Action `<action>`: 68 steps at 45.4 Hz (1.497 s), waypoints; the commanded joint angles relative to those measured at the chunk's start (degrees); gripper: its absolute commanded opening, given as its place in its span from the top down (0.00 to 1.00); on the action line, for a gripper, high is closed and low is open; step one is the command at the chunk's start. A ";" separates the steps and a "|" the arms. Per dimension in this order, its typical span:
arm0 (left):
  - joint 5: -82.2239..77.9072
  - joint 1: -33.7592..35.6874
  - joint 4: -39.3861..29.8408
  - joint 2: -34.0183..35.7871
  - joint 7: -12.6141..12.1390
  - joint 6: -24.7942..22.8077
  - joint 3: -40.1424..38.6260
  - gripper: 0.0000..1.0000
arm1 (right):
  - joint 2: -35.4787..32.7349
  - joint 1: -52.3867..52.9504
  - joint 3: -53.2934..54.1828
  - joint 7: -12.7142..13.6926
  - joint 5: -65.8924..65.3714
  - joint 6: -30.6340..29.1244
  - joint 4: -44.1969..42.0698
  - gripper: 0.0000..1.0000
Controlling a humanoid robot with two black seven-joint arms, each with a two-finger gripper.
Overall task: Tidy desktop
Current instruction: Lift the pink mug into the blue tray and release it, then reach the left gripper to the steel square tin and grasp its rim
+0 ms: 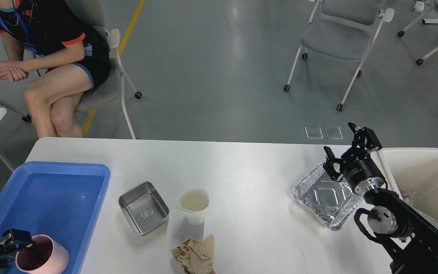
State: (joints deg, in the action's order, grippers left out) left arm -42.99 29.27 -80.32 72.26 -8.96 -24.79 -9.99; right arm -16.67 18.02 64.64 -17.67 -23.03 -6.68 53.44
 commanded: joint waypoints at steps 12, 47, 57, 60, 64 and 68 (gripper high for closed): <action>1.07 1.66 -10.55 10.44 0.09 -5.18 -9.86 0.19 | 0.85 0.26 -0.04 0.00 0.00 0.18 0.00 0.00; 0.37 25.93 -10.56 3.96 -4.82 -8.80 -10.49 0.19 | 2.79 0.53 -0.04 0.00 -0.09 0.18 -0.62 0.00; 0.54 21.80 -6.17 -15.82 -10.63 1.05 -4.42 0.19 | 2.79 0.35 -0.04 0.00 -0.17 0.18 -0.44 0.00; 0.63 19.17 -5.29 -19.52 -11.25 3.95 -4.33 0.19 | 2.79 0.26 -0.04 0.00 -0.17 0.18 -0.53 0.00; 0.63 14.95 -3.01 -24.00 -11.69 5.37 -4.24 0.19 | 2.52 0.26 -0.12 0.00 -0.17 0.18 -0.62 0.00; 0.54 11.08 1.47 -27.43 -12.57 5.63 -4.16 0.19 | 2.26 0.35 -0.12 0.00 -0.17 0.18 -0.79 0.00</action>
State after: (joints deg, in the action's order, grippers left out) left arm -42.37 45.23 -83.72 49.50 -20.56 -20.00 -14.27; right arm -14.08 18.28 64.60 -17.67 -23.21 -6.51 52.85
